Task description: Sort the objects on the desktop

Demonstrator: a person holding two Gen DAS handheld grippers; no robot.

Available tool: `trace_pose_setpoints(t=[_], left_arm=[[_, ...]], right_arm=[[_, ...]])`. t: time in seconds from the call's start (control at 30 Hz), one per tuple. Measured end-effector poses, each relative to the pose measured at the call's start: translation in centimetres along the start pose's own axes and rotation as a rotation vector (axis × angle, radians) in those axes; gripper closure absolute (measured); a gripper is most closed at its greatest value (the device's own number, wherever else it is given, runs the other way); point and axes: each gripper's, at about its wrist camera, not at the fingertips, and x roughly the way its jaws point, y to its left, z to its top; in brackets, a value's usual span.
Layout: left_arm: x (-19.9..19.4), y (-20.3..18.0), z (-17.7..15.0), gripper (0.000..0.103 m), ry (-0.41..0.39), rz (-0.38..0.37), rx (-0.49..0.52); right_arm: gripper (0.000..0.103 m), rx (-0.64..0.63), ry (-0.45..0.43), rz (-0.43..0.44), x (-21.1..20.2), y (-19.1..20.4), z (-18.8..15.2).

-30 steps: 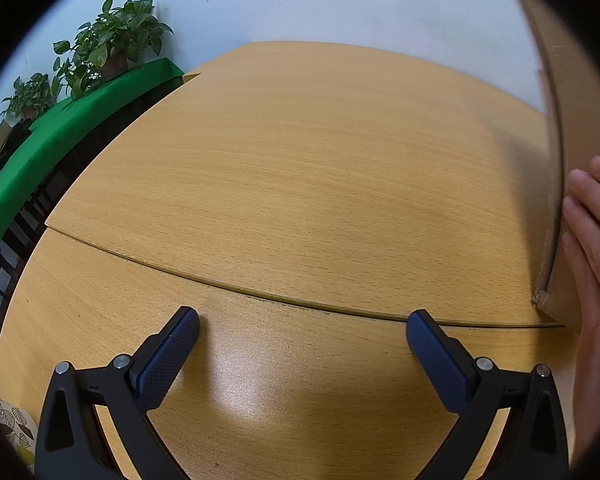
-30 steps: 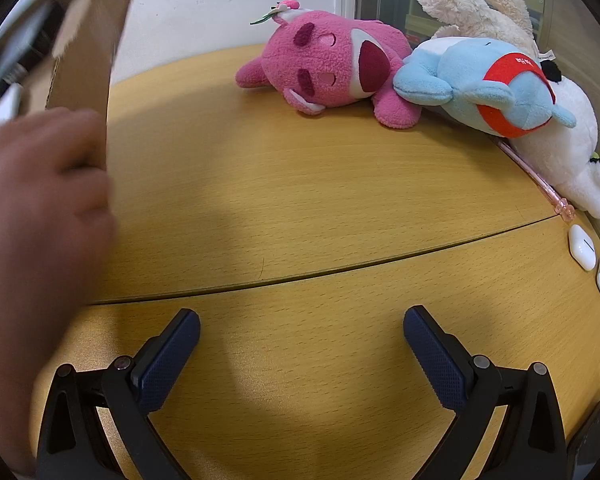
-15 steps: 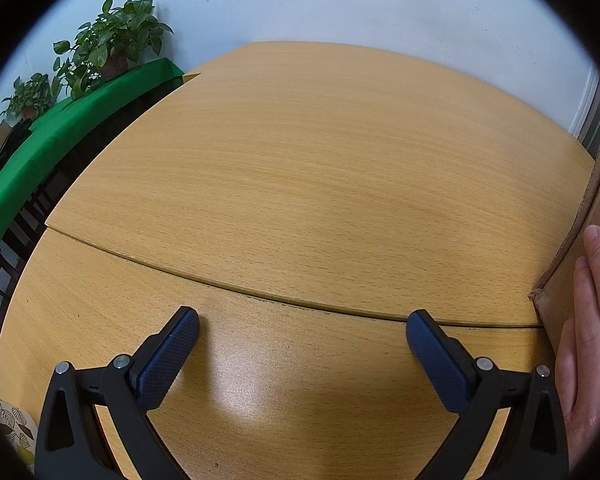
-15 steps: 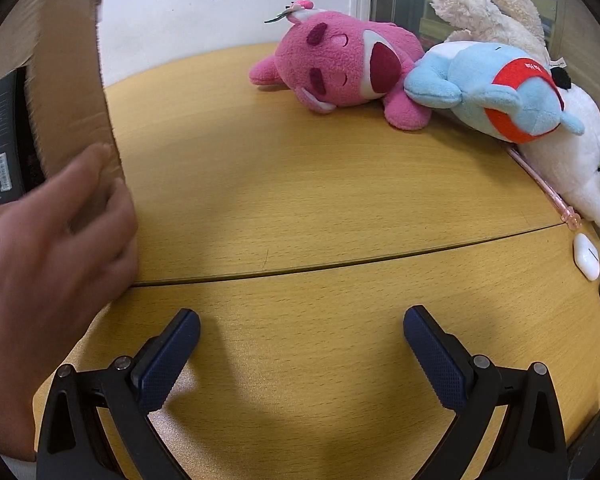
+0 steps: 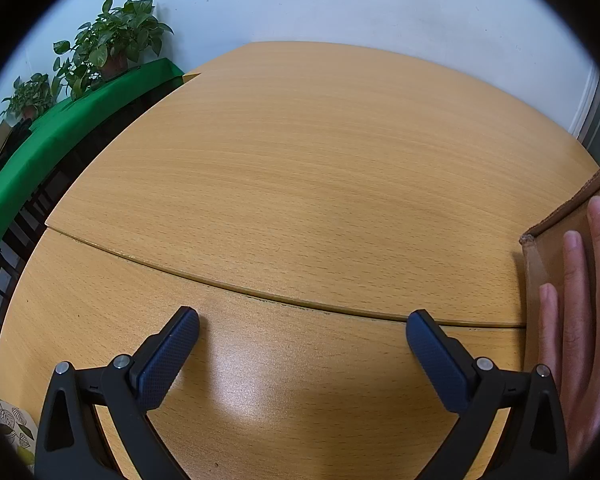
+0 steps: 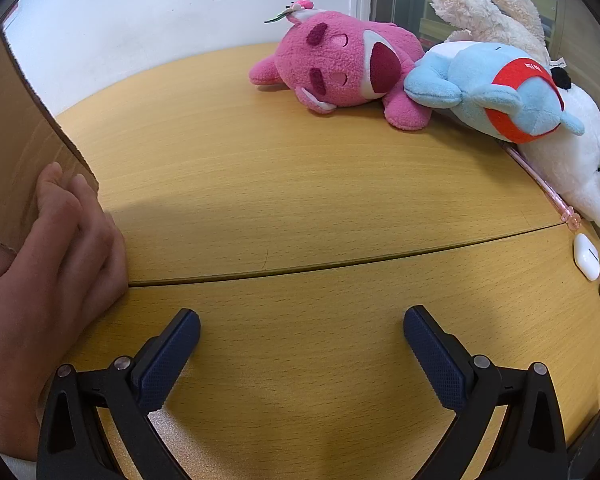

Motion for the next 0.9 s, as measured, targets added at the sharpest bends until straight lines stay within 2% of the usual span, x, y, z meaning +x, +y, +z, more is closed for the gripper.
trace_pose_setpoints(t=[0.9], left_arm=[[0.21, -0.22, 0.14, 0.0, -0.001, 0.001, -0.001]], right_arm=[[0.0, 0.0, 0.0, 0.0, 0.23, 0.07, 0.28]])
